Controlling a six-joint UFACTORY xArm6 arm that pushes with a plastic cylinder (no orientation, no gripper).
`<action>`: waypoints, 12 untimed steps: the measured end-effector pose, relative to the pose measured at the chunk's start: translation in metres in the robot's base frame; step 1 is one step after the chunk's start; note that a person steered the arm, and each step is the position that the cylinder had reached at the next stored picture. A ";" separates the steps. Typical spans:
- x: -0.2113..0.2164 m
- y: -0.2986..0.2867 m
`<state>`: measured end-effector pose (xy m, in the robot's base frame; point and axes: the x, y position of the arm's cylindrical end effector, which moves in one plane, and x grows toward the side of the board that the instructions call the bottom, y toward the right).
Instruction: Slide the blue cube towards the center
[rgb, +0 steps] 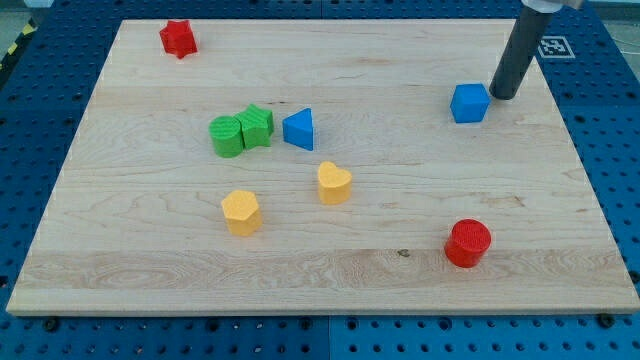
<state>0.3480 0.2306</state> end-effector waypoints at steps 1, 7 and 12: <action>0.013 0.000; 0.015 -0.052; 0.014 -0.125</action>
<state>0.3625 0.1055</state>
